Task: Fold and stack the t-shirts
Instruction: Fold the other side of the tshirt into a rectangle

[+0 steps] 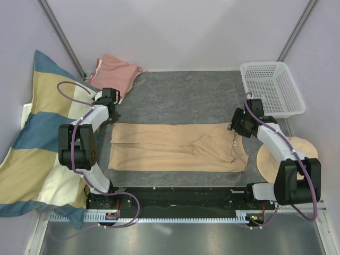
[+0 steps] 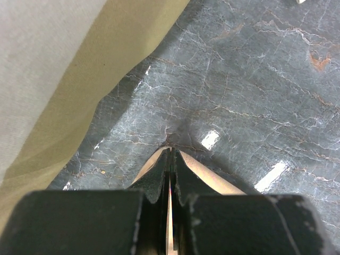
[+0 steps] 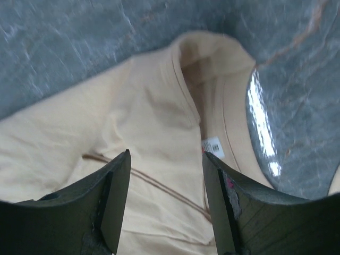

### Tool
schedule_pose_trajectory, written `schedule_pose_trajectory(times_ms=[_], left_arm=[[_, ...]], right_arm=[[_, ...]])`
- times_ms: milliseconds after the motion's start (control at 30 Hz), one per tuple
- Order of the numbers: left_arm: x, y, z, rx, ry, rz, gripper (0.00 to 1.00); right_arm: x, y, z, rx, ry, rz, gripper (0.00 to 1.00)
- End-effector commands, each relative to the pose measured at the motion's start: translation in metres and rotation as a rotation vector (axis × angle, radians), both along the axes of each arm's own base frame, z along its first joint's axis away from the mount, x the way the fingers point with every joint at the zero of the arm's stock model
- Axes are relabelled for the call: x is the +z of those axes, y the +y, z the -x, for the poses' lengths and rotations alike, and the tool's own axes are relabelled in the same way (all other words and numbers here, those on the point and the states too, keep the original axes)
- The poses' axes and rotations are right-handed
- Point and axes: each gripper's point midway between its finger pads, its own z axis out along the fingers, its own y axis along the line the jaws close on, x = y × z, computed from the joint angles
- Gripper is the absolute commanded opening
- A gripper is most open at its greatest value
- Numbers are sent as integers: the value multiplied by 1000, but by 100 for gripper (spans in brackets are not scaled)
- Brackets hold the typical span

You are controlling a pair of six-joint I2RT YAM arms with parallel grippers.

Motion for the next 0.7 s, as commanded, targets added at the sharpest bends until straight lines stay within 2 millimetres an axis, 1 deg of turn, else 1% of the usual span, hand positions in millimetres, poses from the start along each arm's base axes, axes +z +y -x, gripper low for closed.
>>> schedule_pose_trajectory(times_ms=[0,33,100,133,200,267,467,667], left_arm=[[5,5,-2,5,-17,-14,2],[4,5,-2,4,-16,-12,2],[5,4,-3,3,-21,-9,2],[5,4,-2,4,-20,-8,2],[5,4,-2,2,-23,-8,2],[5,4,-2,2,-21,-5,2],[3,2,-2,1,-21,3,2],[2,2,-2,-2,-20,6,2]], right_arm=[[32,-4,-52,-37,-125,26,65],[28,-6,-57,-48,-112,29,65],[30,-8,-67,-64,-120,40,65],[26,-9,-70,-71,-109,45,65],[25,-10,-75,-79,-108,47,65],[19,-13,-77,-88,-93,54,65],[13,-20,-81,-108,-80,74,64],[8,-28,-88,-137,-71,80,64]])
